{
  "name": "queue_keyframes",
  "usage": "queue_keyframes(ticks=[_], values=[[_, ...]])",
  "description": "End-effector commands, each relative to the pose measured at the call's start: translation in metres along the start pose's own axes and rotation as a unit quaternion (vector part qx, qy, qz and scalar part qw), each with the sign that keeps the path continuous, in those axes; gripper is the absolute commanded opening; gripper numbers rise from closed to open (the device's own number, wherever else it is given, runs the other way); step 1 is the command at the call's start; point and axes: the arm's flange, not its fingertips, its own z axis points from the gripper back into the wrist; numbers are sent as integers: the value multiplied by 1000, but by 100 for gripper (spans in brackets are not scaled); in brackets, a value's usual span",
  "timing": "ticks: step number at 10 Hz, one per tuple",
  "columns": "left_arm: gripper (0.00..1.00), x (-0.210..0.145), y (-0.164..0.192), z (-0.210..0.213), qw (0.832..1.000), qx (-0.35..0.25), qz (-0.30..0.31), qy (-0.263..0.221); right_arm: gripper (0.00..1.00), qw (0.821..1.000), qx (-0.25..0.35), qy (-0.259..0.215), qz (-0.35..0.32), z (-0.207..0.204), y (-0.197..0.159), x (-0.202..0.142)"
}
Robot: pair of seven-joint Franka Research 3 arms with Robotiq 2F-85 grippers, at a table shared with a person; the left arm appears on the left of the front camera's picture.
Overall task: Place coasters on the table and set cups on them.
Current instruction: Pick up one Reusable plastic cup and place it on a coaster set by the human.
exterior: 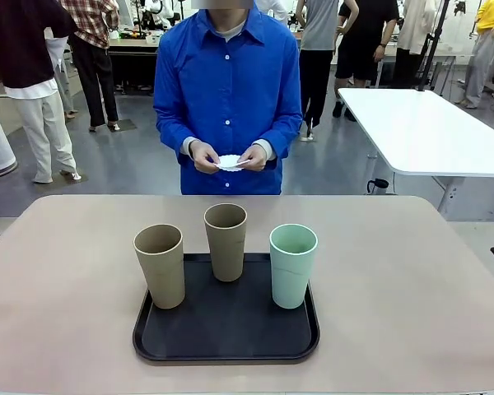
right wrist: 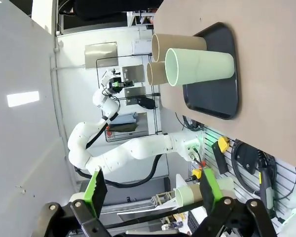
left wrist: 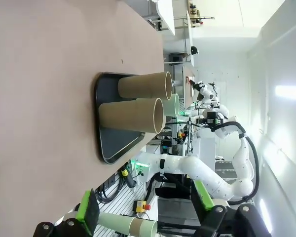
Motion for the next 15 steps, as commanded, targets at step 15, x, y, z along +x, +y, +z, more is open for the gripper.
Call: queue_keyframes(ticks=[15], values=[[100,0,-4,-2,1000,2,-4,2,100,1000,-2,1,4,0,0,0]])
